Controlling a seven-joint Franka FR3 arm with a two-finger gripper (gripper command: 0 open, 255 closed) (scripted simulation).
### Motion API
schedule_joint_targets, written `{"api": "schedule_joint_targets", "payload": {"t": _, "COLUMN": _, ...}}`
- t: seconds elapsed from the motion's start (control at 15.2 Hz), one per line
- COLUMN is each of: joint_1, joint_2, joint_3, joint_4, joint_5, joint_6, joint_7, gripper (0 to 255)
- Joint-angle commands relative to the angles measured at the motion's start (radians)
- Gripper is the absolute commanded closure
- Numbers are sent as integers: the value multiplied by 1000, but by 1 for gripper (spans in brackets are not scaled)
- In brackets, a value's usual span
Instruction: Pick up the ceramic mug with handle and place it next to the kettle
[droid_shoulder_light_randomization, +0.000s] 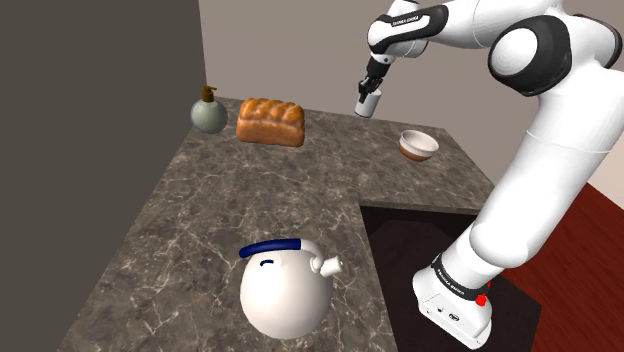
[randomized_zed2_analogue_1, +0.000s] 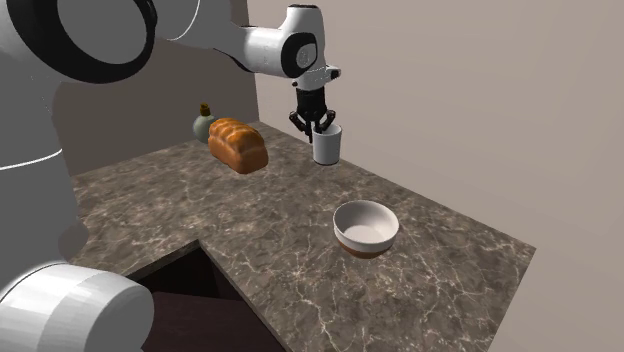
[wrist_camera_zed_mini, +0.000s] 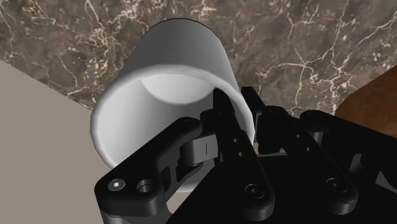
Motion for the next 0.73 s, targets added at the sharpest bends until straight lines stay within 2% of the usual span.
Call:
{"api": "schedule_joint_targets", "payload": {"t": 0.0, "joint_1": 1, "joint_2": -6, "joint_3": -1, "joint_4": 19, "joint_5": -4, "joint_6": -25, "joint_7": 3, "gripper": 255}}
{"api": "schedule_joint_targets", "payload": {"t": 0.66, "joint_1": 0, "joint_2": -25, "joint_3": -5, "joint_4": 130, "joint_5": -16, "joint_6": -153, "joint_7": 13, "gripper": 255}}
